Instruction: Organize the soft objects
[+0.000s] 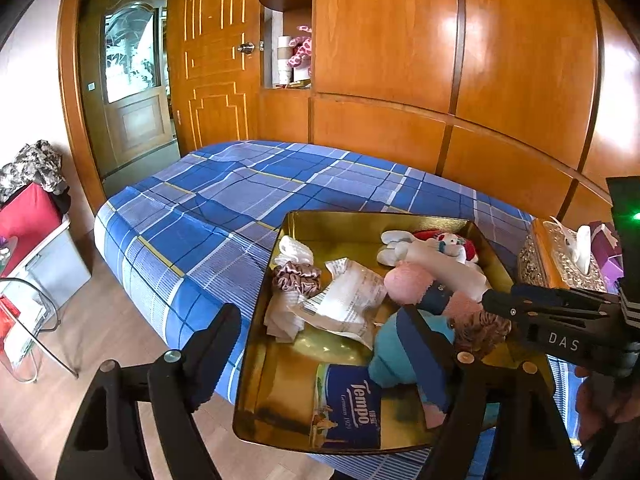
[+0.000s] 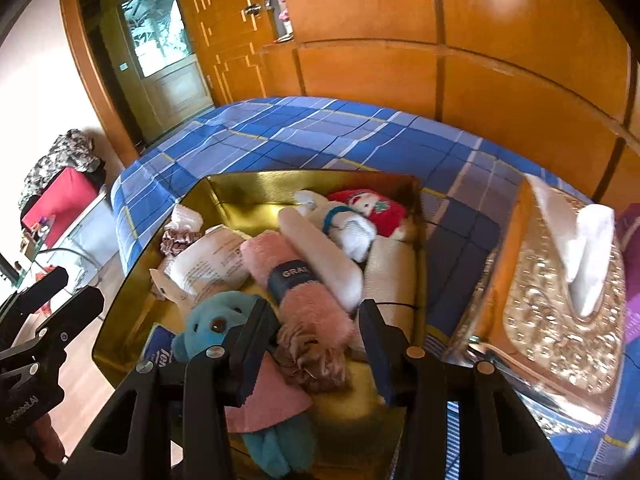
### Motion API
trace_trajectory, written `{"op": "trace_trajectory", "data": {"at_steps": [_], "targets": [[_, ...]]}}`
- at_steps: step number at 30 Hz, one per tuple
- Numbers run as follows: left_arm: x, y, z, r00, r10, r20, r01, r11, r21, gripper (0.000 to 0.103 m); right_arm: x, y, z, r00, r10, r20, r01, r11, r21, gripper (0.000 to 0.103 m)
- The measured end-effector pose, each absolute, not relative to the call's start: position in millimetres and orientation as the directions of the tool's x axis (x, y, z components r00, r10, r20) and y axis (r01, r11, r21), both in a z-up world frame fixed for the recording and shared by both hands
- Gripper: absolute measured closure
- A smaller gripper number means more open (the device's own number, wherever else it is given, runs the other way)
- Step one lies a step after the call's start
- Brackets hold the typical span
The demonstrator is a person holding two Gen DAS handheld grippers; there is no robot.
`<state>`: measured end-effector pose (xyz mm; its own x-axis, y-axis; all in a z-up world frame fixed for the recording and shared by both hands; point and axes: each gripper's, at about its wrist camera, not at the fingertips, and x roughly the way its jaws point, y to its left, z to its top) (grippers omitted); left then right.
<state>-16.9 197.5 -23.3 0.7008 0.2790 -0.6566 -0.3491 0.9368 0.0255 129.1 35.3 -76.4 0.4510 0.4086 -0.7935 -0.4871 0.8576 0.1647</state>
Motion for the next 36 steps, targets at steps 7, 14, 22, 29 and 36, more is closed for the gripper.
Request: {"op": "trace_trajectory", "data": {"at_steps": [7, 14, 22, 29, 36], "targets": [[-17.3, 184.5, -21.0, 0.707, 0.286, -0.647, -0.34, 0.939, 0.044, 0.016, 110.7, 22.0, -60.7, 0.58, 0.34, -0.74, -0.428, 0.9, 0.078, 0.057], [-21.4, 166.3, -13.0, 0.734, 0.29, -0.614, -0.345, 0.938, 0.031, 0.001, 91.6, 8.1, -46.2, 0.689, 0.269, -0.674, -0.367, 0.93, -0.004, 0.047], [-22.8, 155.3, -14.8, 0.737, 0.283, -0.613, -0.333, 0.942, 0.035, 0.0, 76.2, -4.6, -44.1, 0.726, 0.23, -0.648, -0.333, 0.942, -0.039, 0.045], [-23.1, 155.3, -15.8, 0.732, 0.294, -0.615, -0.34, 0.939, 0.045, 0.0, 75.3, -7.5, -43.2, 0.731, 0.218, -0.646, -0.317, 0.948, -0.038, 0.045], [-23.6, 155.8, -15.3, 0.73, 0.297, -0.615, -0.342, 0.939, 0.047, 0.0, 74.5, -6.2, -42.0, 0.733, 0.222, -0.643, -0.321, 0.946, -0.039, 0.045]]}}
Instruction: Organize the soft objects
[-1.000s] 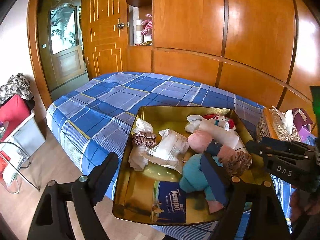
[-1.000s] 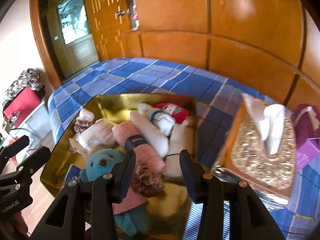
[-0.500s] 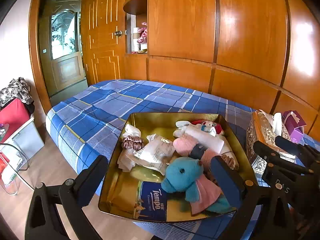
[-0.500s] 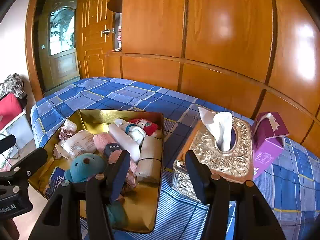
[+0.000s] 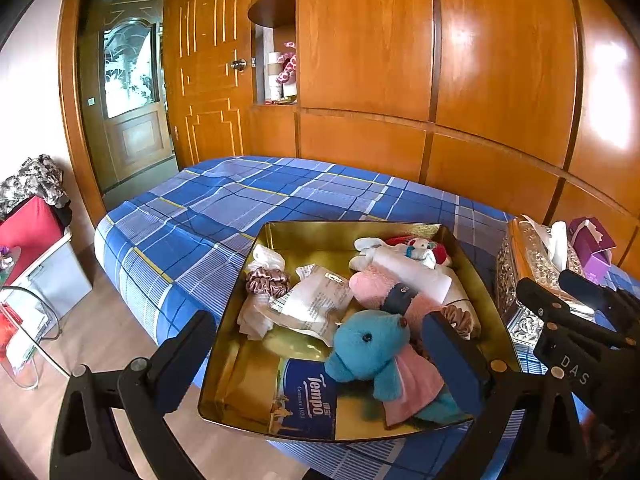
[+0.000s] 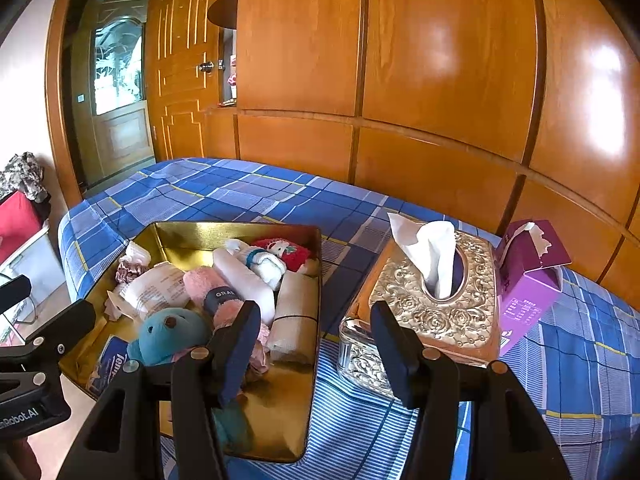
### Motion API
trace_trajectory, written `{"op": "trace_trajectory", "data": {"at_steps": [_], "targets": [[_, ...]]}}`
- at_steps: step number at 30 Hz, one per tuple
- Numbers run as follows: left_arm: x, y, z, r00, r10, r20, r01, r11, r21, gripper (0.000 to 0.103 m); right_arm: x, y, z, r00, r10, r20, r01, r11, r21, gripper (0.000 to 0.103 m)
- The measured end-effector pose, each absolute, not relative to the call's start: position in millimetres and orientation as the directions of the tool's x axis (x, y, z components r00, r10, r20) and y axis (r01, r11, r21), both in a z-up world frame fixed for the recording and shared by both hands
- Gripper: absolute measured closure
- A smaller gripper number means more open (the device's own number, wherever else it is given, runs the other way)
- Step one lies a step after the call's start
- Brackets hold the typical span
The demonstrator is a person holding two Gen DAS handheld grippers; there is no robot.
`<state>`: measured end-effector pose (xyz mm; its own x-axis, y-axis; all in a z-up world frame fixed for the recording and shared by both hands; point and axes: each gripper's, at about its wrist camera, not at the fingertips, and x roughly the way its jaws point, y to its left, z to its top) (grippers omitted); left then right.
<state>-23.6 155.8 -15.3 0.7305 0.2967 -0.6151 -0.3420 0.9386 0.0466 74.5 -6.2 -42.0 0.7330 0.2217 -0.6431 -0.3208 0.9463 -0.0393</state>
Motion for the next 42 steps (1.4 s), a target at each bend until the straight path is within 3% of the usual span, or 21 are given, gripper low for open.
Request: {"op": "trace_trajectory", "data": {"at_steps": [42], "targets": [[-25.3, 156.7, -16.6, 0.724, 0.303, -0.62, -0.349, 0.936, 0.05, 0.0, 75.0, -4.6, -45.8, 0.727, 0.224, -0.649, -0.319, 0.947, -0.03, 0.045]]}}
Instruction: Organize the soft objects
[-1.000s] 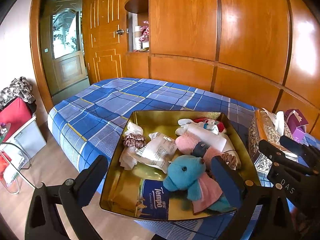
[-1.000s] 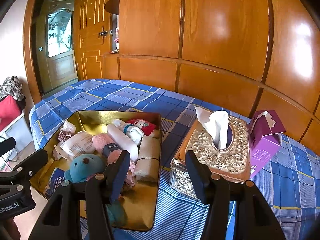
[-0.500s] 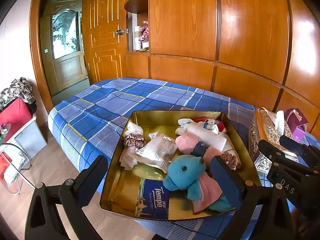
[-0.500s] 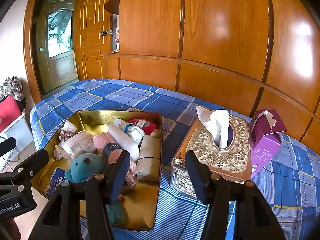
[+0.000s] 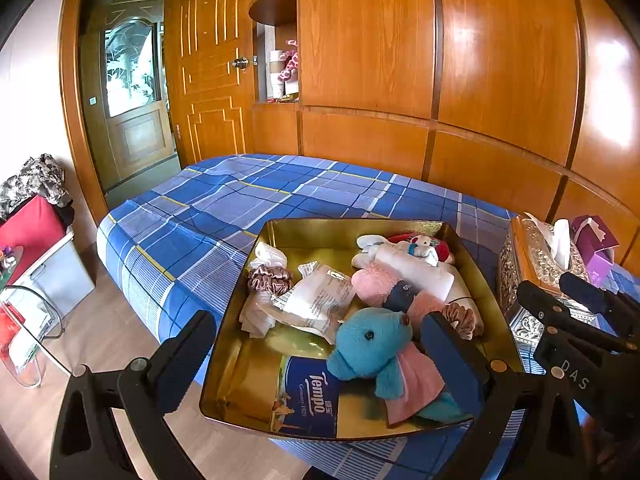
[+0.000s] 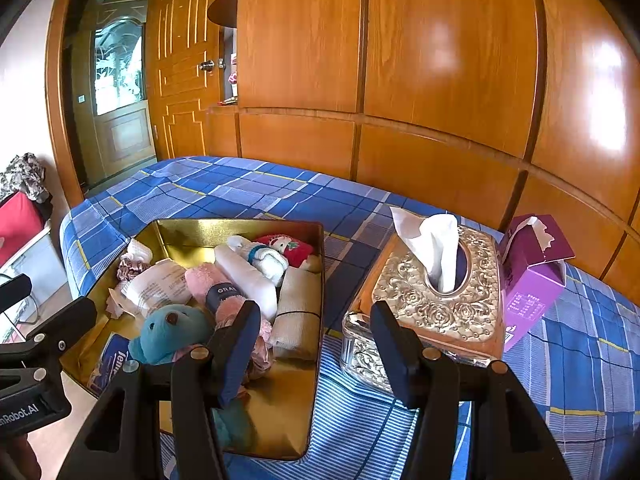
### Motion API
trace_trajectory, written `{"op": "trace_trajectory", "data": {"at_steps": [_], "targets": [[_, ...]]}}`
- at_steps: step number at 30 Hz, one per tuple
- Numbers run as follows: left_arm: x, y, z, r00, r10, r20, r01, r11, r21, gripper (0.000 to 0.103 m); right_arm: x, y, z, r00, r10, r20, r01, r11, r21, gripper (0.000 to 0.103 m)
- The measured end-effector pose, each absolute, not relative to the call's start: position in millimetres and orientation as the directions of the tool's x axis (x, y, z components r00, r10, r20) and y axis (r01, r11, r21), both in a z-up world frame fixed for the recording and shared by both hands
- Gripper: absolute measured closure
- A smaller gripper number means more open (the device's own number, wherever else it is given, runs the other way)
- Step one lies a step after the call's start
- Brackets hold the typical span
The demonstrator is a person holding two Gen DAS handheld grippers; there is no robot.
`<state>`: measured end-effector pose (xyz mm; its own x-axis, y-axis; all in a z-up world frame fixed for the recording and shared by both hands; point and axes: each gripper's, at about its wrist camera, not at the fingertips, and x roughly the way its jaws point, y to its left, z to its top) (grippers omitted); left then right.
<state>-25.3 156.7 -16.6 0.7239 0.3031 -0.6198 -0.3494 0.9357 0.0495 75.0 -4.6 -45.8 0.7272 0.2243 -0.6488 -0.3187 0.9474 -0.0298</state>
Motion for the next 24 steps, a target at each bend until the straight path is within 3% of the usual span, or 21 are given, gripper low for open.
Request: {"op": "trace_trajectory", "data": {"at_steps": [17, 24], "targets": [[-25.7, 155.3, -15.6, 0.727, 0.287, -0.623, -0.343, 0.939, 0.031, 0.0, 74.3, -5.6, -47.1, 0.728, 0.219, -0.65, -0.313, 0.949, -0.03, 0.045], [-28.9, 145.0, -11.2, 0.772, 0.272, -0.574, -0.299, 0.953, 0.051, 0.0, 69.8, -16.6, -37.1, 0.756, 0.218, -0.617, -0.29, 0.957, -0.016, 0.045]]}}
